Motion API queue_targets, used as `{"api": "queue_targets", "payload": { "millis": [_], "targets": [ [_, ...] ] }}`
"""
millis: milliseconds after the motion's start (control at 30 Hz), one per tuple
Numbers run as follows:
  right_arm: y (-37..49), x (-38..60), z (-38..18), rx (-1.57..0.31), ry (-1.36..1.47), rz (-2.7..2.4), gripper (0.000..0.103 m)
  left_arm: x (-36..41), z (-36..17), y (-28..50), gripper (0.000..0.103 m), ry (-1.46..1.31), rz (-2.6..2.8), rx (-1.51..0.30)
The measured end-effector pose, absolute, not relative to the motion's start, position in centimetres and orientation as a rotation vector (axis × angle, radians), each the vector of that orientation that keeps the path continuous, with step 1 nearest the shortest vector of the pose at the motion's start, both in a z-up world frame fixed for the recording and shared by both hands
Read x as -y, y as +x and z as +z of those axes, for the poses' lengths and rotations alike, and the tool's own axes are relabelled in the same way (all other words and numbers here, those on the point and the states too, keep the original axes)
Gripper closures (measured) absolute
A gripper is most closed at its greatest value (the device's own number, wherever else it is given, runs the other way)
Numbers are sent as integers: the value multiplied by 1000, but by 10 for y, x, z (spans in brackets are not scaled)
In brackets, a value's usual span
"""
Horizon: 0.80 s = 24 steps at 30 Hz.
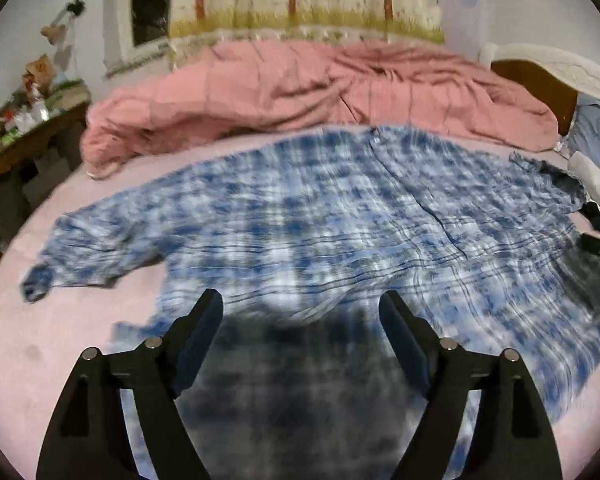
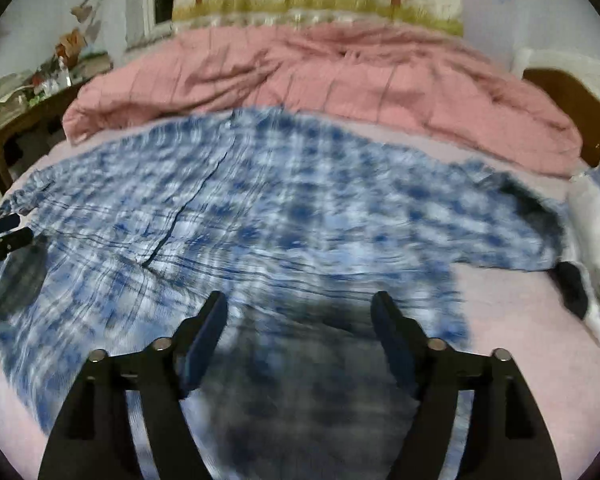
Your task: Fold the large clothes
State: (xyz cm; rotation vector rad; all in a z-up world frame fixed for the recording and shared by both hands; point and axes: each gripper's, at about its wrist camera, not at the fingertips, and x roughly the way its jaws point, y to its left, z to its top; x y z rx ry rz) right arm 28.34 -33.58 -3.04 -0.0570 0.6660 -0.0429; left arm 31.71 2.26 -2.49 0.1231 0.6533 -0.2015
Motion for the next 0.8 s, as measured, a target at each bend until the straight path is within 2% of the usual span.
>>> {"api": "queue_targets", "payload": {
  "millis": [67,133,167,200,233,333,433,567,800],
  "targets": [
    [261,341,-23,-600,-91,-81,16,-30,-15,298,18,120,-184,-615],
    [241,343,-16,-568,-102,-113,13,-34,-5,280,9,118,-164,-575],
    [232,345,-11,-556,-95,-135,10,-36,2,269,7,113,-156,-542],
    [223,347,-7,-537,-80,-148,0,-37,9,258,2,111,-147,-498],
    [212,349,-2,-505,-55,-157,0,-37,17,245,0,116,-132,-439],
    [186,352,13,-430,-2,-159,0,-35,37,213,0,141,-82,-334],
    [165,350,24,-385,6,-165,0,-37,49,187,0,80,-115,-305],
    [141,345,29,-355,14,-165,0,-38,41,164,0,73,-189,-357],
    [142,361,-1,-506,25,-179,0,-49,19,160,0,112,-57,-389]
  ]
}}
